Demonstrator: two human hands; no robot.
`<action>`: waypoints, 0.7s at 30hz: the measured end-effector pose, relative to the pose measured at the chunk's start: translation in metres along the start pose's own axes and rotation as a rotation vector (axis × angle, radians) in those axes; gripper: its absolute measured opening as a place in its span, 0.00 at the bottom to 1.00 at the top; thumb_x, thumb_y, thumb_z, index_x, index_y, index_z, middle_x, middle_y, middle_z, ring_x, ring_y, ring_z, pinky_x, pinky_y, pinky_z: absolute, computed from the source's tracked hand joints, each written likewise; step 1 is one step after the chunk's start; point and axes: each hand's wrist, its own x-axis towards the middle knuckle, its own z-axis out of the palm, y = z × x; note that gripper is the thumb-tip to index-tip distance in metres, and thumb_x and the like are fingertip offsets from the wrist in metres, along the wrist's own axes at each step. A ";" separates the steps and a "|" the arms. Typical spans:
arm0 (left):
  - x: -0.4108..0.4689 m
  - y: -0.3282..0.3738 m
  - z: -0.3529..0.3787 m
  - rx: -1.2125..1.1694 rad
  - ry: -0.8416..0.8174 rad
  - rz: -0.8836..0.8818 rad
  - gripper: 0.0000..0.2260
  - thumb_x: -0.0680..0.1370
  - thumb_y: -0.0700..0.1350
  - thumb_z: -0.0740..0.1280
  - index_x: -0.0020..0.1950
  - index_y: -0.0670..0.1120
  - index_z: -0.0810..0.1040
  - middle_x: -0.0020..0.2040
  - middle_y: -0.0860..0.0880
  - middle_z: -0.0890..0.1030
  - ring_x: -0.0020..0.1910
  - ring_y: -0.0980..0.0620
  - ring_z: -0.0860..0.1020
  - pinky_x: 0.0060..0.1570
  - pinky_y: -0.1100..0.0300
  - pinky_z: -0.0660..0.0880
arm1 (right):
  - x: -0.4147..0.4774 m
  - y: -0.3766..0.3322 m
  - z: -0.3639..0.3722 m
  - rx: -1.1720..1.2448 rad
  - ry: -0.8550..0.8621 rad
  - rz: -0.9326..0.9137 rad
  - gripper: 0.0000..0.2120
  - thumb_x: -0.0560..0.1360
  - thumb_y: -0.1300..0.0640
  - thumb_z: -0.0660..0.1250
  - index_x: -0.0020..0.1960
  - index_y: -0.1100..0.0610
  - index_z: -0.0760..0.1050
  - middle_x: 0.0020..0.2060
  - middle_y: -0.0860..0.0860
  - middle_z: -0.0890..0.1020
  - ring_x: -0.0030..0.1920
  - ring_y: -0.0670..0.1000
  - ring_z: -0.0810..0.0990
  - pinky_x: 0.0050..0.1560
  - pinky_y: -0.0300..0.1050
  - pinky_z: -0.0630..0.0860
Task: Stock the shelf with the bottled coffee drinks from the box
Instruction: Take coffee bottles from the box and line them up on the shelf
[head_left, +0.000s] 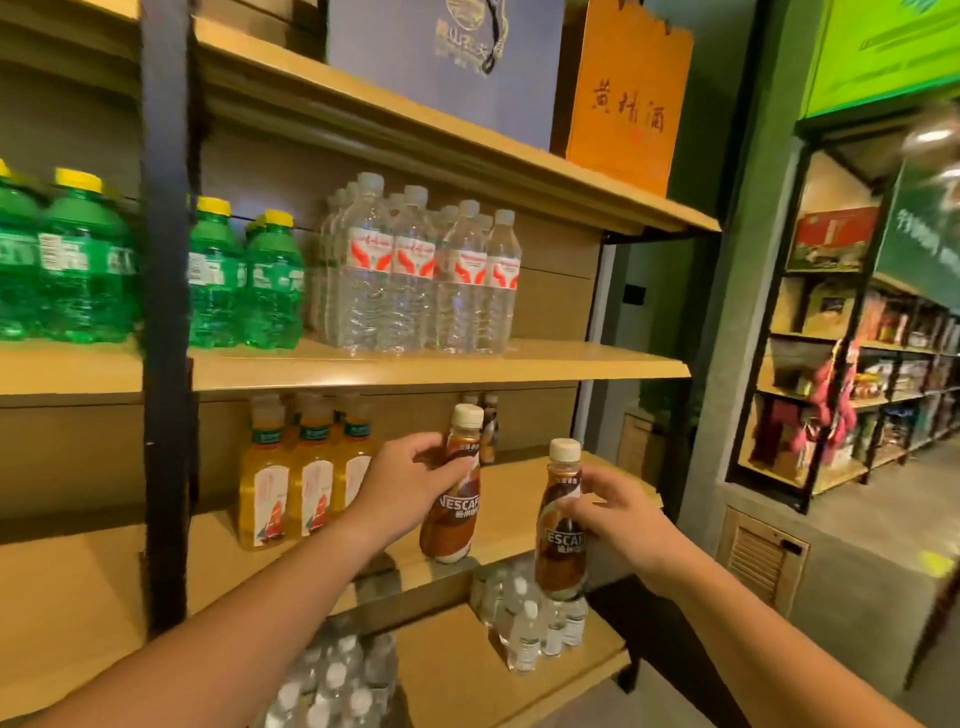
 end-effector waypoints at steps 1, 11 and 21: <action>0.016 -0.006 0.014 0.004 0.004 -0.012 0.04 0.77 0.46 0.73 0.51 0.51 0.84 0.46 0.56 0.85 0.42 0.66 0.82 0.36 0.74 0.74 | 0.017 0.011 -0.011 -0.003 0.005 0.002 0.11 0.79 0.53 0.69 0.59 0.41 0.74 0.58 0.47 0.80 0.59 0.48 0.80 0.58 0.48 0.79; 0.153 -0.083 0.143 0.006 0.130 -0.207 0.12 0.76 0.49 0.74 0.60 0.53 0.82 0.51 0.55 0.86 0.53 0.56 0.83 0.54 0.55 0.80 | 0.210 0.149 -0.098 0.040 -0.106 -0.040 0.11 0.78 0.53 0.70 0.58 0.43 0.77 0.56 0.46 0.82 0.59 0.49 0.80 0.63 0.56 0.77; 0.270 -0.151 0.242 0.057 0.382 -0.496 0.12 0.76 0.50 0.75 0.51 0.42 0.84 0.39 0.52 0.85 0.40 0.55 0.83 0.33 0.72 0.74 | 0.386 0.251 -0.117 0.062 -0.298 -0.010 0.01 0.79 0.56 0.69 0.48 0.51 0.79 0.46 0.49 0.86 0.47 0.47 0.84 0.45 0.39 0.78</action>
